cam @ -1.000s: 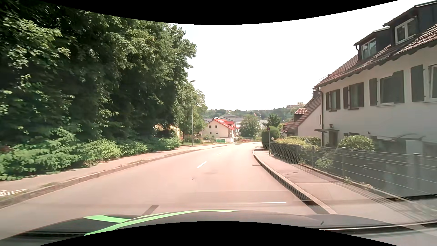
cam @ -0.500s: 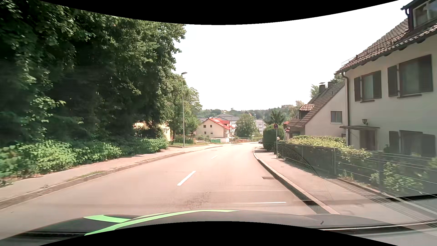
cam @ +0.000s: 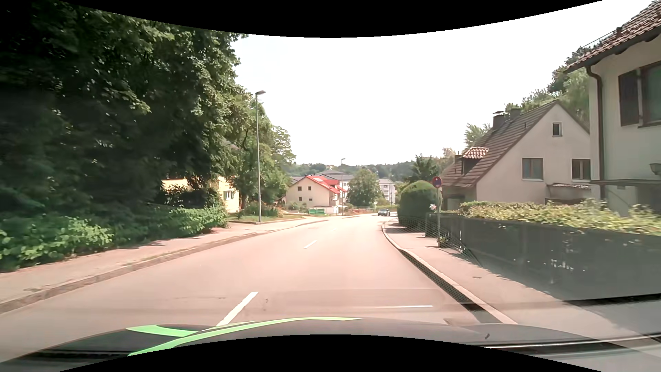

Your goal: Follow the waypoints while adhering to traffic rules and regulations

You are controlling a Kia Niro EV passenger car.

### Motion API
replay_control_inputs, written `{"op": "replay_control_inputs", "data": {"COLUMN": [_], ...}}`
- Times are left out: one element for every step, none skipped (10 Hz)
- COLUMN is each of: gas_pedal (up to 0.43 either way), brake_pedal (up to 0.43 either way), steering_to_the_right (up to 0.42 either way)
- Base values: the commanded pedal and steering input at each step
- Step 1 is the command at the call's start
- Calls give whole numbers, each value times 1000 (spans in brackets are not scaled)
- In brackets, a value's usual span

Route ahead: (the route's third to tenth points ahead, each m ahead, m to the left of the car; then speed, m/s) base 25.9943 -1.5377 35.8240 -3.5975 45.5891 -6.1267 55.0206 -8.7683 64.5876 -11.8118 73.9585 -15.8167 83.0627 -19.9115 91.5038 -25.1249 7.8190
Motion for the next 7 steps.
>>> {"op": "replay_control_inputs", "data": {"gas_pedal": [0, 0, 0, 0, 0, 0, 0], "brake_pedal": [85, 79, 73, 67, 67, 61, 61], "steering_to_the_right": [33, 32, 30, 30, 30, 30, 29]}}
